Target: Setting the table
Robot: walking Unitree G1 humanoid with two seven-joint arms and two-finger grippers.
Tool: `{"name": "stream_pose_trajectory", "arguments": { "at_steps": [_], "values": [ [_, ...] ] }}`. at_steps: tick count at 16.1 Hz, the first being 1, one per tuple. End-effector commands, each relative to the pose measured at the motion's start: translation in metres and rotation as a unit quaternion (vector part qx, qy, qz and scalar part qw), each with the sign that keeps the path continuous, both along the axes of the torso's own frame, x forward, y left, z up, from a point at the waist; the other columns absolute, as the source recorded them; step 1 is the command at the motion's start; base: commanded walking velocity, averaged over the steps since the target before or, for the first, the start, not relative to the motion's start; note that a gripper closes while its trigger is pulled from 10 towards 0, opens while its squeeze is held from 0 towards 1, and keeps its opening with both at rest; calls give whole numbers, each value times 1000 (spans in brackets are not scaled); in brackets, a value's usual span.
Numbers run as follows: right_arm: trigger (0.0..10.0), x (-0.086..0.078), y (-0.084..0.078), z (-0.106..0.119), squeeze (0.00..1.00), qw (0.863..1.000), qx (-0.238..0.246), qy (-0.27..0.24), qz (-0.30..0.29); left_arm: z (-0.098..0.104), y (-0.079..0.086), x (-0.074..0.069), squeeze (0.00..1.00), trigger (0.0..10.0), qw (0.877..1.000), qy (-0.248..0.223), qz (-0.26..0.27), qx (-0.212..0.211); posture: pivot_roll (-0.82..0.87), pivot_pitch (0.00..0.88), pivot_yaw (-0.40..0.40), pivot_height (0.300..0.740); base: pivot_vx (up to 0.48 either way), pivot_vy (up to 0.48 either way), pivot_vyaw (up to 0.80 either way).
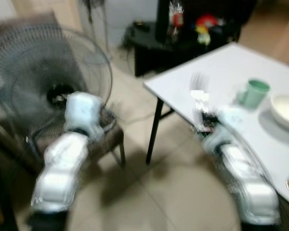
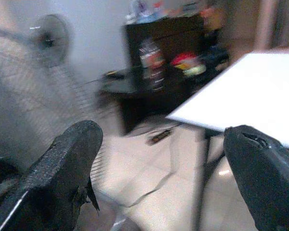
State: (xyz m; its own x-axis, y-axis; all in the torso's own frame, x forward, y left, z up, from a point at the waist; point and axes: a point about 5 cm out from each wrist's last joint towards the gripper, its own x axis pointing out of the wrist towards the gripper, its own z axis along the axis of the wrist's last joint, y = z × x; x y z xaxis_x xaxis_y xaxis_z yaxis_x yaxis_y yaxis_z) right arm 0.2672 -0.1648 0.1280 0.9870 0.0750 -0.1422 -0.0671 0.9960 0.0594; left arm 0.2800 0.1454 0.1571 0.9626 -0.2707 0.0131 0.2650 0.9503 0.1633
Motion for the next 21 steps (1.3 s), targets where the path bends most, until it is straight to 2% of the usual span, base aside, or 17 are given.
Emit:
{"name": "stream_pose_trajectory", "arguments": {
  "at_steps": [1, 9, 14, 21],
  "values": [
    [10000, 4, 15, 11, 0, 999, 9, -24, 28, 2, 14, 0, 0, 10000, 1000, -1, 22, 9, 84, 0, -6, 740, 326, 0, 0],
    [10000, 6, 13, 12, 0, 999, 4, -32, 21, 2, 15, 3, 0, 10000, 1000, -1, 21, 13, 77, 0, -1, 740, 330, 0, 0],
    [10000, 7, 12, 14, 0, 999, 2, -33, 20, 1, 14, 4, 0, 10000, 1000, -1, 18, 13, 75, 0, 0, 740, 329, 0, -689],
    [10000, 7, 12, 15, 0, 999, 1, -36, 20, 1, 14, 4, 0, 10000, 1000, -3, 17, 13, 72, 0, 1, 740, 328, 0, 0]
  ]
}}
